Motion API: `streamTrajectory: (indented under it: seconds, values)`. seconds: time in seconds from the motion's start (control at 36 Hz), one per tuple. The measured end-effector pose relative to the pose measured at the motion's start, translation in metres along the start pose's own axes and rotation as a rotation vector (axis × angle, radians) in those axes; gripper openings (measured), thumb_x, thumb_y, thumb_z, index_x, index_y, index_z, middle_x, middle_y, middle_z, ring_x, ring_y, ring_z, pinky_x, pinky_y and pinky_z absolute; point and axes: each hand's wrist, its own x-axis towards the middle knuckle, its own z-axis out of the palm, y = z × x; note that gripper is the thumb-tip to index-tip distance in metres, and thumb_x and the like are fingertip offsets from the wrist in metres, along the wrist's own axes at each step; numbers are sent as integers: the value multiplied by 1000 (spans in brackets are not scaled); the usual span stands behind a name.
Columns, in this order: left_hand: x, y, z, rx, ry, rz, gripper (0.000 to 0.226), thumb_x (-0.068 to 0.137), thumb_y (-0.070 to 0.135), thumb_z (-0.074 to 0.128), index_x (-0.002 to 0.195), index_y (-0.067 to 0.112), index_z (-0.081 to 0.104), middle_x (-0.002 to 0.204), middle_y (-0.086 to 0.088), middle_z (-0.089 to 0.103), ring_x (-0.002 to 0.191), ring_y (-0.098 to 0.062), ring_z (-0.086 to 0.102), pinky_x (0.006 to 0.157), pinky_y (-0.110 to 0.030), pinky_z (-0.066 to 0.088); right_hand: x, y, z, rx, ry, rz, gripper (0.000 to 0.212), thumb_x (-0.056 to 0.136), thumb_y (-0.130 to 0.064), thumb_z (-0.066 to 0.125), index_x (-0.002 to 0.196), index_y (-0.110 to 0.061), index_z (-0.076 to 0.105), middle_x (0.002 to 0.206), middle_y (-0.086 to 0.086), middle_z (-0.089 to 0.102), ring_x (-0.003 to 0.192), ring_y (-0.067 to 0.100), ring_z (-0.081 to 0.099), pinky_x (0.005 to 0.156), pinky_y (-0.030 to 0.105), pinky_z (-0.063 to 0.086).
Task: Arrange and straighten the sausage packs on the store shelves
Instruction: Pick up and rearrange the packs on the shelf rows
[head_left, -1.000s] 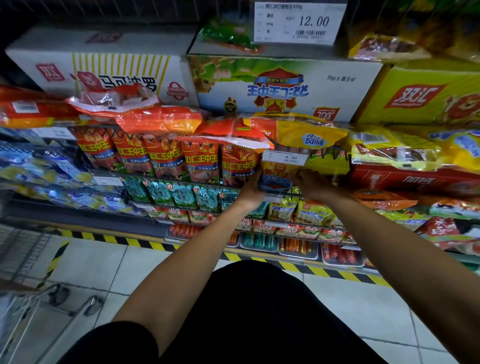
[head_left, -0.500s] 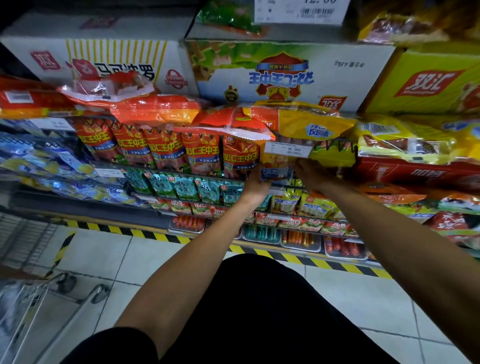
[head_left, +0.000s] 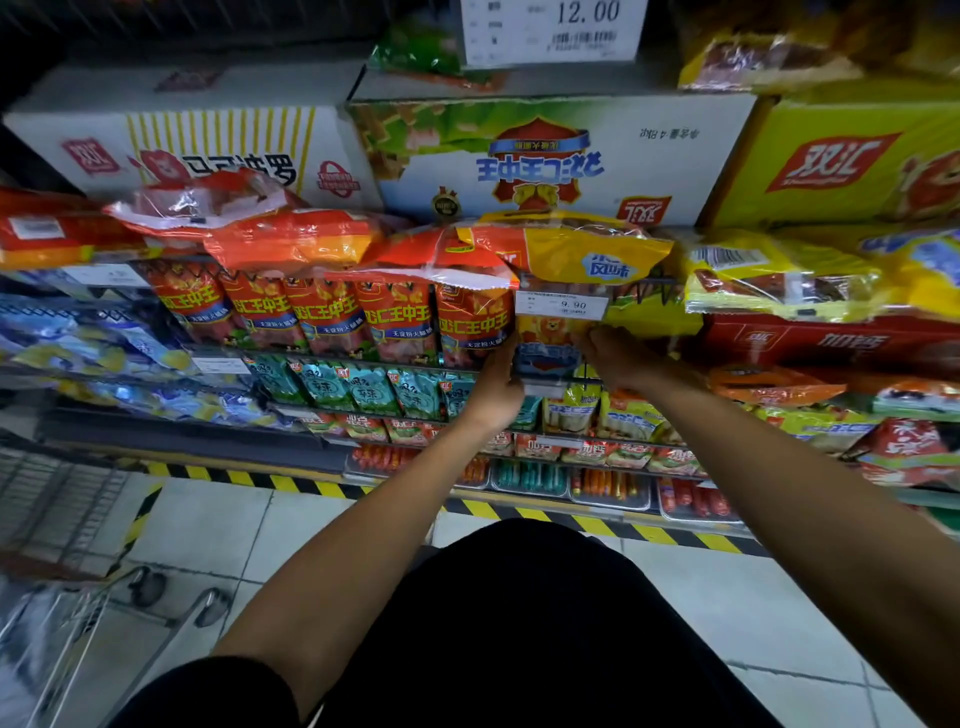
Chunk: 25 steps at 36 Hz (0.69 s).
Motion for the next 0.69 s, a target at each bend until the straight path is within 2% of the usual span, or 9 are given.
streamTrajectory:
  seconds: [0.06,0.11,0.17,0.25,0.36,0.47,0.53,0.61,0.69]
  values:
    - [-4,-5,-2,138,33,67,72,99,-12,42,161,15,18,166,-10,22,153,-27,21,113,-22,26,-5,4,0,-73,35,-18,33,111,-26,34,115,-6,60,86,13,56,95,39,59,71,35,32]
    - [-7,-12,-1,270,71,166,71,99,-9,44,161,15,18,168,-9,14,155,-27,14,118,-26,25,-12,7,-2,-117,53,-41,34,109,-37,39,95,-10,54,77,3,50,79,31,56,69,34,34]
    - [-11,-18,2,392,67,239,72,101,-6,44,162,18,15,170,-4,4,157,-24,2,119,-33,25,-17,15,-1,-128,53,-86,38,106,-43,43,120,-10,54,107,8,64,95,31,62,77,37,44]
    - [-15,-22,5,477,28,309,76,100,-6,48,162,22,14,165,11,-11,156,-17,-8,111,-33,31,-31,24,-2,-162,77,-147,57,102,-53,45,151,-23,35,148,7,53,125,32,58,95,46,52]
    - [-13,-25,2,532,-41,315,82,98,-6,51,162,24,11,161,14,-18,156,-22,-13,111,-39,33,-57,30,-7,-234,160,-128,63,102,-57,42,157,-32,24,154,8,46,131,35,53,96,42,51]
    - [-11,-25,-6,566,-123,230,81,101,4,52,163,24,3,168,3,-17,156,-23,-17,127,-39,4,-84,35,-10,-145,222,-117,65,101,-52,50,157,-28,29,155,12,43,134,38,48,101,42,46]
    - [-13,-24,-8,572,-162,234,79,102,9,55,163,20,5,170,-1,-11,156,-22,-15,128,-37,-1,-98,41,-6,-72,297,-141,67,99,-49,57,156,-23,32,154,14,43,138,38,43,108,45,42]
    - [-19,-17,-8,563,-232,277,79,102,13,56,163,24,8,171,1,-3,157,-19,-7,125,-32,0,-117,48,2,-1,403,-162,71,96,-47,61,154,-14,37,151,16,45,142,37,38,112,46,39]
    - [-19,-12,1,530,-256,353,79,99,14,60,163,23,14,171,-1,7,158,-21,3,128,-39,10,-136,51,5,2,460,-145,66,97,-42,63,151,-12,40,150,13,47,140,32,41,113,42,37]
